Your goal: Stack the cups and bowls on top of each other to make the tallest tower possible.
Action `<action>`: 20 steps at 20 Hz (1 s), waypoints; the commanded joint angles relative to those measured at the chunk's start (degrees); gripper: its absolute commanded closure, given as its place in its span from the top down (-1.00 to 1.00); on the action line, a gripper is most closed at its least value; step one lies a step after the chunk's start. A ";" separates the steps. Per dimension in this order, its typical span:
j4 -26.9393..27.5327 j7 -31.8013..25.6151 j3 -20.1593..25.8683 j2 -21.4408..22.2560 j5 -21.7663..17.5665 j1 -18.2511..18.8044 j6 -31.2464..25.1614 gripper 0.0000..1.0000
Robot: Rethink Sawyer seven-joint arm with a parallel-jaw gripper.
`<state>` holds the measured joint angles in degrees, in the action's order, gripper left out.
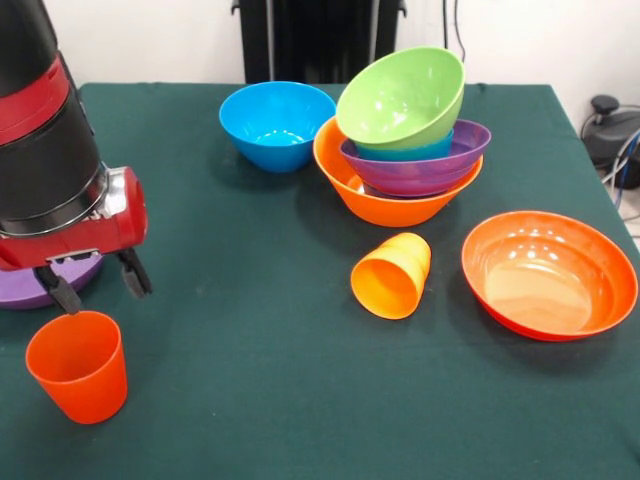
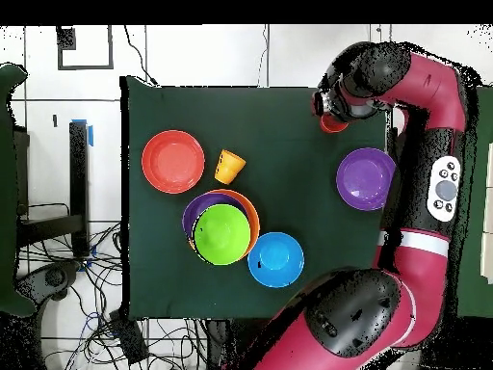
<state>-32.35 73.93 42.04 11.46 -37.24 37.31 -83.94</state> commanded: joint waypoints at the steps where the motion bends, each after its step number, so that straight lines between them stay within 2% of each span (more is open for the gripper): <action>1: -0.87 -22.31 -1.81 -2.98 -5.09 0.82 2.41 1.00; 14: -0.68 -23.96 -1.73 -4.35 -5.39 0.84 3.00 1.00; 20: -3.69 -23.74 -3.23 -5.35 -5.98 1.64 7.26 1.00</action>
<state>-32.33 69.61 41.88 7.67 -37.94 38.82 -82.83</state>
